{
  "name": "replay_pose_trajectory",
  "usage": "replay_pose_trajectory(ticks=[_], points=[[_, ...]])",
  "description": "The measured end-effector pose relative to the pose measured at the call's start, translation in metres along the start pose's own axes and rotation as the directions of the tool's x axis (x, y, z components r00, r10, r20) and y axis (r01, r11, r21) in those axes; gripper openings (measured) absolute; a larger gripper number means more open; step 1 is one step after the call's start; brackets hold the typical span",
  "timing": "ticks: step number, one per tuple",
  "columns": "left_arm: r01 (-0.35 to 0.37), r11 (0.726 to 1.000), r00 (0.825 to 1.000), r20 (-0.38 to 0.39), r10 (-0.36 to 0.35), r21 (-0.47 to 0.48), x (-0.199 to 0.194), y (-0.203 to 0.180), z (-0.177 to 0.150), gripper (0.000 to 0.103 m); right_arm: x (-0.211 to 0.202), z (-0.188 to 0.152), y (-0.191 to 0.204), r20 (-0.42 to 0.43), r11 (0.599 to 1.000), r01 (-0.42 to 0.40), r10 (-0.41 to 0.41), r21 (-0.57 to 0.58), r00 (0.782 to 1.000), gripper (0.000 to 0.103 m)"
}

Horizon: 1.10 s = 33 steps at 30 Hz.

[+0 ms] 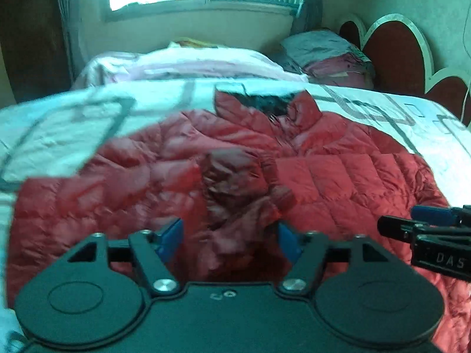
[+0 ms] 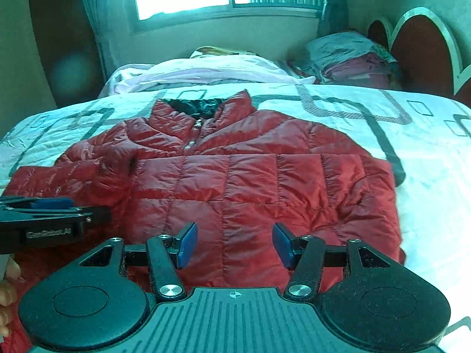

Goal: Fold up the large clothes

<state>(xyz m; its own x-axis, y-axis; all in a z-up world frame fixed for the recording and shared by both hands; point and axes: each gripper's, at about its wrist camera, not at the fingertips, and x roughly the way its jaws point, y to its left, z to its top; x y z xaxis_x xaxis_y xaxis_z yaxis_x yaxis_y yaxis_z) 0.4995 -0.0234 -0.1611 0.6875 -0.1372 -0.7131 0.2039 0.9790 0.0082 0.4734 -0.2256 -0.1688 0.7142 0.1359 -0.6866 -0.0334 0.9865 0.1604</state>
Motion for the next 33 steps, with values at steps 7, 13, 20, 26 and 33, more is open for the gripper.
replay_pose_trajectory(ticks=[7,13,20,26,33], points=[[-0.090,0.996,0.995,0.035,0.091,-0.026,-0.026,0.034,-0.001,0.077,0.001,0.009,0.029,0.035,0.997,-0.065,0.066,-0.030,0.997,0.090],[-0.205,0.974,0.978,0.025,0.208,-0.098,-0.046,0.085,-0.026,0.077,0.006,0.013,0.064,0.026,0.985,-0.141,0.144,-0.094,0.989,0.090],[-0.280,0.946,0.960,-0.067,0.273,-0.163,-0.046,0.123,-0.060,0.077,0.057,0.019,0.082,-0.063,0.979,-0.202,0.201,-0.008,0.978,0.090],[-0.282,0.947,0.959,-0.072,0.274,-0.155,-0.036,0.116,-0.061,0.077,0.068,0.027,0.092,-0.083,0.971,-0.234,0.230,-0.041,0.970,0.021],[-0.243,0.965,0.970,-0.030,0.241,-0.101,-0.031,0.094,-0.062,0.077,0.019,0.052,0.043,0.112,0.994,-0.089,0.096,-0.068,0.989,0.020]])
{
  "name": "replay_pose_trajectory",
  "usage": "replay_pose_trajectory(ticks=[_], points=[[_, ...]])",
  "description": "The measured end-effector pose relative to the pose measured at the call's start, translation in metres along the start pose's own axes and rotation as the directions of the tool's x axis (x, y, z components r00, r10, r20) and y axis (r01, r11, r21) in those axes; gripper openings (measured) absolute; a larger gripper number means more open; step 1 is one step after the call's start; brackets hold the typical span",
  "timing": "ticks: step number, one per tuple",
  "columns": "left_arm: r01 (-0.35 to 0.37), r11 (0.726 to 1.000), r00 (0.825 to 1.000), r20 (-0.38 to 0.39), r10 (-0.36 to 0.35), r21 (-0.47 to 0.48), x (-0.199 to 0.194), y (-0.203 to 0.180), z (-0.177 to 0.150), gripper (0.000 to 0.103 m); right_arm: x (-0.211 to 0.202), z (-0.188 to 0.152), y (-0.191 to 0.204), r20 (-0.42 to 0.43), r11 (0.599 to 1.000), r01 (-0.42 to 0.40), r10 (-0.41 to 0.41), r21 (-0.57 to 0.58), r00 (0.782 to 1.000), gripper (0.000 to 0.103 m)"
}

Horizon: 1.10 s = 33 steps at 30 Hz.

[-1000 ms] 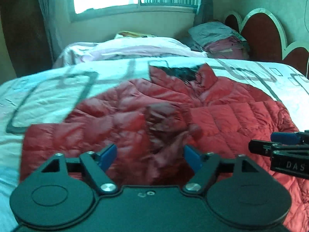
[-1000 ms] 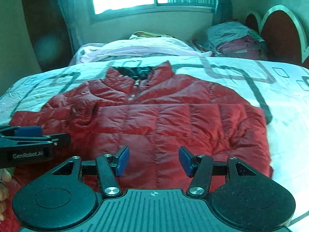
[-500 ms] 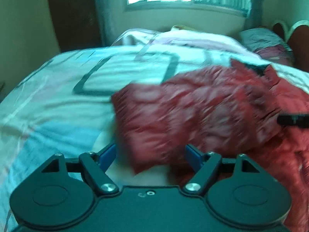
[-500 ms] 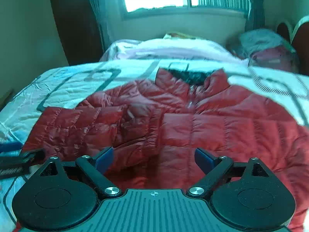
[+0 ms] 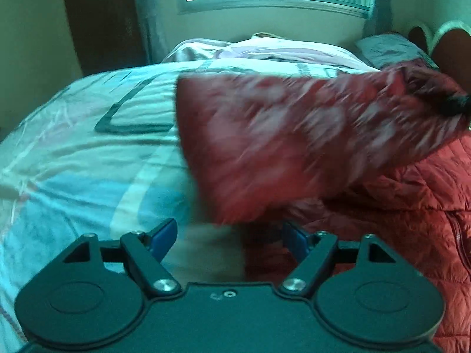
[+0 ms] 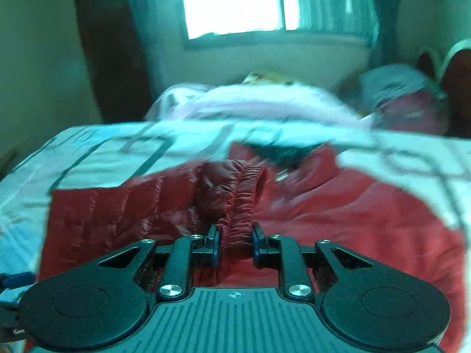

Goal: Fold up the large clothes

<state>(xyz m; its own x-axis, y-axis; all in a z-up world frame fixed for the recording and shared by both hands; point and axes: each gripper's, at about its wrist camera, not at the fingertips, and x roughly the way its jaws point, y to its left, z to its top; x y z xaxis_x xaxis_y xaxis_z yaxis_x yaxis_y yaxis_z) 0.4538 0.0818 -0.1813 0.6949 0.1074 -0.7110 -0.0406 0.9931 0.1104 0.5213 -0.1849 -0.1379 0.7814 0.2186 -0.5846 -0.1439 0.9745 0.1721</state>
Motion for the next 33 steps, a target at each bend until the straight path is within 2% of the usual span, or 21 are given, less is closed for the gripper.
replay_pose_trajectory(ticks=[3,7,9,10,13,17,21,23,24,25,27,30,33], points=[[0.020,1.000,1.000,0.009,-0.020,0.004,0.008,-0.009,0.009,0.075,-0.011,-0.001,-0.030,0.008,0.996,0.093,-0.093,0.014,0.996,0.020],[0.019,0.999,0.998,0.061,-0.021,0.033,0.018,-0.023,0.027,0.070,-0.029,-0.011,-0.068,-0.010,0.983,0.159,-0.158,0.089,0.987,0.020],[0.031,0.998,0.997,0.070,-0.034,0.053,0.025,-0.028,0.033,0.054,-0.037,-0.018,-0.084,-0.019,0.976,0.184,-0.183,0.114,0.983,0.020],[0.038,0.997,0.997,0.064,-0.042,0.066,0.029,-0.031,0.034,0.043,-0.040,-0.022,-0.092,-0.029,0.972,0.194,-0.192,0.130,0.981,0.020],[0.064,0.996,0.997,0.037,-0.066,0.062,0.037,-0.032,0.034,0.034,-0.043,-0.036,-0.107,-0.078,0.964,0.211,-0.201,0.161,0.976,0.020],[0.076,0.995,0.997,-0.001,-0.076,0.064,0.044,-0.031,0.028,0.037,-0.034,-0.062,-0.113,-0.168,0.956,0.249,-0.223,0.153,0.960,0.020],[0.082,0.993,0.997,-0.022,-0.080,0.091,0.034,-0.029,0.033,0.041,-0.039,-0.068,-0.113,-0.175,0.956,0.258,-0.232,0.140,0.957,0.020],[0.082,0.992,0.997,-0.021,-0.080,0.096,0.026,-0.027,0.035,0.062,-0.053,-0.063,-0.115,-0.128,0.951,0.262,-0.243,0.162,0.961,0.021],[0.082,0.992,0.997,-0.012,-0.082,0.096,0.022,-0.026,0.035,0.064,-0.058,-0.060,-0.115,-0.105,0.949,0.270,-0.255,0.165,0.961,0.022],[0.082,0.992,0.997,-0.001,-0.082,0.101,0.016,-0.024,0.034,0.065,-0.064,-0.057,-0.115,-0.079,0.946,0.278,-0.268,0.164,0.960,0.027],[0.089,0.989,0.996,0.009,-0.090,0.115,0.008,-0.023,0.035,0.065,-0.071,-0.046,-0.112,-0.023,0.942,0.298,-0.298,0.152,0.954,0.062],[0.111,0.988,0.993,0.028,-0.114,0.104,-0.005,-0.020,0.039,0.065,-0.073,-0.032,-0.101,0.038,0.951,0.294,-0.299,0.098,0.953,0.063],[0.135,0.986,0.987,0.070,-0.142,0.093,-0.020,-0.019,0.044,0.065,-0.066,-0.025,-0.093,0.043,0.962,0.260,-0.264,0.081,0.964,0.062]])
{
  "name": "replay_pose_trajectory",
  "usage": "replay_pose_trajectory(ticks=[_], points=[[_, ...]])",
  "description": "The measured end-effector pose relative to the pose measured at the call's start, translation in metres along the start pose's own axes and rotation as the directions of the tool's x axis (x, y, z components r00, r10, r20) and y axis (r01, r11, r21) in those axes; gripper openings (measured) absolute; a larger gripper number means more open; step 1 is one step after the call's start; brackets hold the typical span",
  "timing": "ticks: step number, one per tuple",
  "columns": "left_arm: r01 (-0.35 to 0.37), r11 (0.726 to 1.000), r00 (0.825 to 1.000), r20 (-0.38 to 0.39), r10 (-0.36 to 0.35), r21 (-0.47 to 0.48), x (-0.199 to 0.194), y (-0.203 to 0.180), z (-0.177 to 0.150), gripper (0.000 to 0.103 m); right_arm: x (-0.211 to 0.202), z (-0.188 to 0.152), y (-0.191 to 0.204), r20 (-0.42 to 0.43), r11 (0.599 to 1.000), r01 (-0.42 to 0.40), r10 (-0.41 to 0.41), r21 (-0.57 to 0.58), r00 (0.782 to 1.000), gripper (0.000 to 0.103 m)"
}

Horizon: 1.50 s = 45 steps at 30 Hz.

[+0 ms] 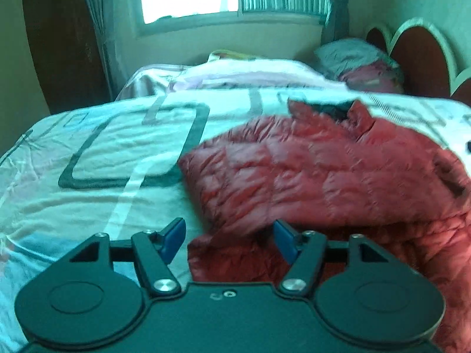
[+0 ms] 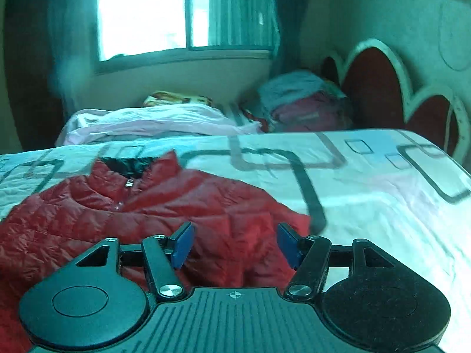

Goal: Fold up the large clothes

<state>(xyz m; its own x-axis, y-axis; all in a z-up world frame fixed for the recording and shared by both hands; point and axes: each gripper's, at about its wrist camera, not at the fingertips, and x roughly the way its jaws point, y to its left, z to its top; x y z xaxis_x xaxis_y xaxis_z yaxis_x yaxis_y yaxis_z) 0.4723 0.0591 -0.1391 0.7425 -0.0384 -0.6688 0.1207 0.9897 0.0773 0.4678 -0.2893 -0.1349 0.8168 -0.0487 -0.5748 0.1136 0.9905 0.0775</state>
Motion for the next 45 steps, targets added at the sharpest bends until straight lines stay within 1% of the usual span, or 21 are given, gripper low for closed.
replay_pose_trajectory(ticks=[3,4,5,6,9,13,18,19,21,22,23,24,27,29,31,34,37,38,41,43,45], points=[[0.001,1.000,1.000,0.031,-0.001,-0.018,-0.001,0.001,0.009,0.065,0.008,-0.001,0.011,-0.014,1.000,-0.021,0.021,-0.013,1.000,0.061],[0.000,1.000,1.000,0.031,0.001,-0.031,0.003,0.002,0.013,0.064,0.011,-0.002,0.015,-0.019,0.999,-0.027,0.026,-0.020,0.999,0.058],[-0.002,0.999,1.000,0.030,0.003,-0.048,0.008,0.003,0.017,0.063,0.016,-0.002,0.019,-0.031,0.999,-0.039,0.038,-0.026,0.999,0.050],[-0.003,0.998,1.000,0.030,0.005,-0.064,0.012,0.004,0.020,0.063,0.021,-0.002,0.023,-0.042,0.999,-0.046,0.044,-0.030,0.998,0.048],[-0.012,0.997,1.000,0.010,0.013,-0.080,0.034,0.003,0.027,0.061,0.035,-0.004,0.031,-0.059,0.998,-0.037,0.035,-0.042,0.998,0.048],[-0.026,0.998,1.000,0.006,0.026,-0.052,0.057,-0.006,0.029,0.061,0.046,-0.004,0.034,-0.052,0.998,-0.025,0.022,-0.055,0.998,0.048],[-0.042,0.998,0.999,-0.008,0.042,-0.046,0.082,-0.014,0.026,0.060,0.058,-0.007,0.032,-0.060,0.996,-0.008,0.003,-0.085,0.998,0.048],[-0.047,0.998,0.999,-0.024,0.046,-0.042,0.088,-0.015,0.024,0.061,0.063,-0.010,0.030,-0.070,0.995,0.012,-0.019,-0.094,0.997,0.048],[-0.047,0.998,0.998,-0.051,0.045,-0.039,0.096,-0.016,0.020,0.061,0.082,-0.021,0.022,-0.127,0.992,0.055,-0.070,-0.116,0.989,0.048],[-0.043,0.998,0.998,-0.053,0.041,-0.041,0.098,-0.016,0.018,0.062,0.089,-0.027,0.016,-0.154,0.992,0.055,-0.072,-0.111,0.985,0.048],[-0.044,0.998,0.998,-0.054,0.042,-0.039,0.098,-0.016,0.018,0.062,0.094,-0.030,0.009,-0.174,0.996,0.043,-0.057,-0.081,0.983,0.048],[-0.049,0.998,0.997,-0.058,0.046,-0.037,0.097,-0.017,0.019,0.062,0.094,-0.030,0.006,-0.174,0.997,0.040,-0.050,-0.063,0.983,0.048],[-0.054,0.998,0.996,-0.069,0.051,-0.042,0.096,-0.016,0.023,0.061,0.086,-0.024,0.006,-0.159,0.996,0.050,-0.062,-0.076,0.985,0.048],[-0.059,0.997,0.996,-0.065,0.055,-0.047,0.093,-0.018,0.026,0.060,0.074,-0.016,0.009,-0.118,0.998,0.034,-0.041,-0.060,0.992,0.048],[-0.056,0.997,0.997,-0.055,0.054,-0.049,0.091,-0.021,0.029,0.060,0.067,-0.009,0.016,-0.084,0.997,0.011,-0.017,-0.072,0.996,0.048],[-0.052,0.997,0.998,-0.048,0.049,-0.050,0.094,-0.027,0.035,0.060,0.065,0.001,0.029,-0.066,0.997,-0.038,0.034,-0.064,0.997,0.048],[-0.069,0.997,0.997,-0.049,0.067,-0.043,0.103,-0.033,0.037,0.062,0.077,0.000,0.042,-0.077,0.995,-0.040,0.032,-0.095,0.996,0.048],[-0.075,0.996,0.996,-0.052,0.073,-0.044,0.107,-0.033,0.037,0.065,0.083,-0.003,0.043,-0.092,0.995,-0.031,0.021,-0.099,0.996,0.048],[-0.078,0.996,0.994,-0.078,0.074,-0.053,0.123,-0.030,0.033,0.073,0.106,-0.017,0.034,-0.147,0.992,0.030,-0.048,-0.120,0.988,0.048],[-0.065,0.995,0.995,-0.081,0.059,-0.076,0.128,-0.025,0.030,0.074,0.115,-0.027,0.026,-0.155,0.994,0.006,-0.023,-0.112,0.988,0.049],[-0.062,0.995,0.995,-0.084,0.055,-0.079,0.128,-0.023,0.030,0.075,0.117,-0.025,0.025,-0.161,0.994,0.003,-0.021,-0.110,0.987,0.050]])
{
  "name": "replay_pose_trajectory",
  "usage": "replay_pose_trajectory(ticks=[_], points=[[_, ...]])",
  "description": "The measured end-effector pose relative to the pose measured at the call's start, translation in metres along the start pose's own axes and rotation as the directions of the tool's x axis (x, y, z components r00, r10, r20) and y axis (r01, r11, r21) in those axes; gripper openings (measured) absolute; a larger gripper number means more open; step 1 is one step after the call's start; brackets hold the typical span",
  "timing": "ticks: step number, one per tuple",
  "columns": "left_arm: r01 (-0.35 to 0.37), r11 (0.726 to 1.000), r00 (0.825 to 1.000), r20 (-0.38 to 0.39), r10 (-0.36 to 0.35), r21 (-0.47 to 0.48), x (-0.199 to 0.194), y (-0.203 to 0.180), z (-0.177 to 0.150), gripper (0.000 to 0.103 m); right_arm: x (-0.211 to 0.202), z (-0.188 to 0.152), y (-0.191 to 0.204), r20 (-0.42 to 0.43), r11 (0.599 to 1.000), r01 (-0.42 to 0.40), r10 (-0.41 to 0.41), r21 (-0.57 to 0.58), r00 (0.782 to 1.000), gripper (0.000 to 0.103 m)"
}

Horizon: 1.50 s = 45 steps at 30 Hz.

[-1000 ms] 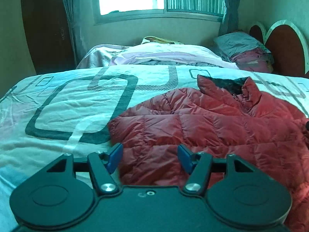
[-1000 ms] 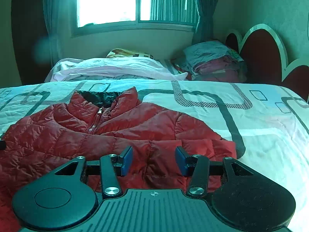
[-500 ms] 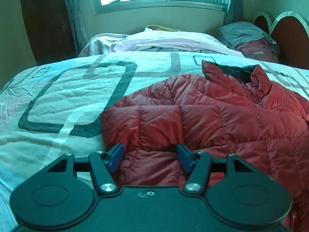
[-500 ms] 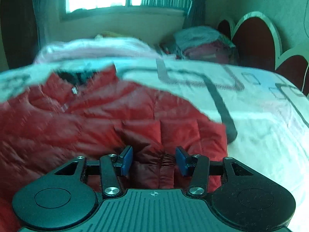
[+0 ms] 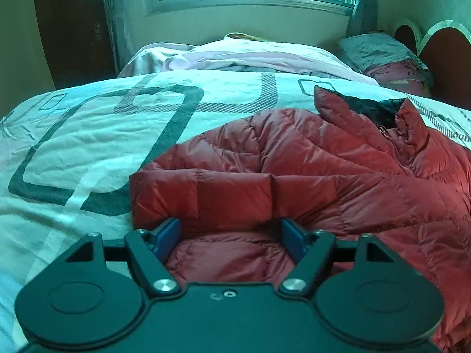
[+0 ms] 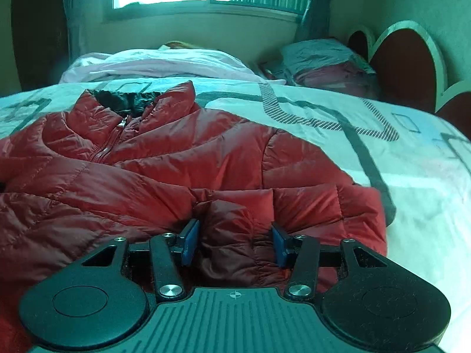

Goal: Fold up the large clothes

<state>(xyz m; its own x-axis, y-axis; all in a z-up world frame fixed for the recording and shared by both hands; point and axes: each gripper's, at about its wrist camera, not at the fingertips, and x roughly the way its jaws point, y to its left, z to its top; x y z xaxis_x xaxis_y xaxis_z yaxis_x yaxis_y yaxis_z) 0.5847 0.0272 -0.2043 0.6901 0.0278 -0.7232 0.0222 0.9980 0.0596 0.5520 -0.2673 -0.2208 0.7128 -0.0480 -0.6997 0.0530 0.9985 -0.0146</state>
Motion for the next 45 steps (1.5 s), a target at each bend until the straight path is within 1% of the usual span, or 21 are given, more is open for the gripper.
replay_pose_trajectory(ticks=[3,5,8,10,12,16,18,19,22,25,26,28,29,33,34,37,38,40,41,42,45], points=[[-0.008,1.000,1.000,-0.003,0.008,0.009,-0.003,-0.001,0.001,0.076,-0.003,0.003,0.000,-0.010,1.000,0.003,-0.003,-0.018,1.000,0.050],[-0.025,1.000,1.000,-0.001,0.025,0.001,-0.012,-0.001,0.003,0.071,-0.016,0.007,-0.002,0.008,1.000,-0.010,0.009,0.009,1.000,0.050],[-0.011,1.000,0.999,0.036,0.011,0.002,-0.036,-0.001,0.000,0.070,-0.045,0.004,-0.001,0.064,0.998,-0.063,0.063,0.010,0.996,0.050],[-0.008,1.000,0.998,0.066,0.006,0.029,-0.054,-0.003,-0.007,0.071,-0.061,-0.002,0.002,0.080,0.997,-0.076,0.078,-0.027,0.994,0.050],[-0.009,0.999,0.997,0.071,0.006,0.043,-0.069,-0.003,-0.017,0.071,-0.071,-0.009,0.002,0.076,0.995,-0.093,0.095,-0.033,0.993,0.050],[-0.001,0.999,0.999,0.037,0.000,0.046,-0.079,-0.005,-0.041,0.073,-0.080,-0.025,-0.005,0.058,0.994,-0.109,0.110,-0.028,0.992,0.050],[-0.016,0.998,1.000,-0.008,0.016,0.058,-0.068,-0.006,-0.050,0.075,-0.066,-0.036,-0.007,0.011,0.996,-0.062,0.063,-0.064,0.998,0.050],[-0.005,0.999,1.000,-0.019,0.006,0.034,-0.063,-0.003,-0.051,0.076,-0.057,-0.040,-0.008,-0.006,0.996,-0.060,0.060,-0.067,0.998,0.050],[-0.029,1.000,0.999,-0.027,0.029,0.011,-0.061,-0.006,-0.048,0.076,-0.046,-0.036,-0.020,-0.008,0.996,-0.083,0.083,-0.014,0.997,0.050],[-0.058,0.998,0.998,-0.013,0.059,0.023,-0.067,-0.011,-0.049,0.075,-0.057,-0.026,-0.041,0.054,0.990,-0.101,0.096,0.099,0.994,0.050],[-0.063,0.998,0.998,-0.006,0.063,0.026,-0.069,-0.012,-0.050,0.074,-0.056,-0.024,-0.046,0.052,0.986,-0.120,0.115,0.117,0.992,0.050],[-0.070,0.997,0.997,0.012,0.070,0.031,-0.072,-0.015,-0.050,0.074,-0.051,-0.022,-0.049,0.026,0.977,-0.182,0.180,0.114,0.983,0.024],[-0.078,0.996,0.997,0.017,0.077,0.032,-0.072,-0.016,-0.049,0.072,-0.049,-0.020,-0.047,0.024,0.976,-0.187,0.185,0.109,0.982,0.021],[-0.082,0.996,0.996,0.042,0.081,0.027,-0.068,-0.025,-0.043,0.074,-0.058,-0.002,-0.049,0.116,0.980,-0.175,0.164,0.098,0.980,0.019],[-0.083,0.996,0.996,0.043,0.081,0.031,-0.065,-0.027,-0.042,0.075,-0.056,0.002,-0.051,0.121,0.981,-0.166,0.154,0.101,0.981,0.019],[-0.093,0.995,0.995,0.033,0.091,0.044,-0.055,-0.033,-0.043,0.077,-0.028,0.001,-0.052,0.004,0.988,-0.140,0.141,0.071,0.990,0.019],[-0.094,0.995,0.995,0.033,0.093,0.044,-0.054,-0.033,-0.043,0.077,-0.026,-0.003,-0.052,-0.010,0.990,-0.135,0.136,0.050,0.991,0.023],[-0.094,0.994,0.995,0.033,0.092,0.052,-0.055,-0.032,-0.043,0.077,-0.034,-0.005,-0.055,0.020,0.996,-0.079,0.079,0.045,0.997,0.045],[-0.095,0.994,0.995,0.033,0.093,0.059,-0.056,-0.032,-0.043,0.077,-0.041,-0.006,-0.060,0.055,0.997,-0.046,0.043,0.063,0.998,0.067],[-0.096,0.993,0.995,0.032,0.094,0.066,-0.057,-0.031,-0.043,0.078,-0.049,-0.007,-0.065,0.087,0.996,-0.039,0.032,0.081,0.996,0.073],[-0.100,0.992,0.995,0.032,0.098,0.079,-0.065,-0.031,-0.041,0.076,-0.069,-0.008,-0.073,0.126,0.989,-0.077,0.061,0.124,0.990,0.073]])
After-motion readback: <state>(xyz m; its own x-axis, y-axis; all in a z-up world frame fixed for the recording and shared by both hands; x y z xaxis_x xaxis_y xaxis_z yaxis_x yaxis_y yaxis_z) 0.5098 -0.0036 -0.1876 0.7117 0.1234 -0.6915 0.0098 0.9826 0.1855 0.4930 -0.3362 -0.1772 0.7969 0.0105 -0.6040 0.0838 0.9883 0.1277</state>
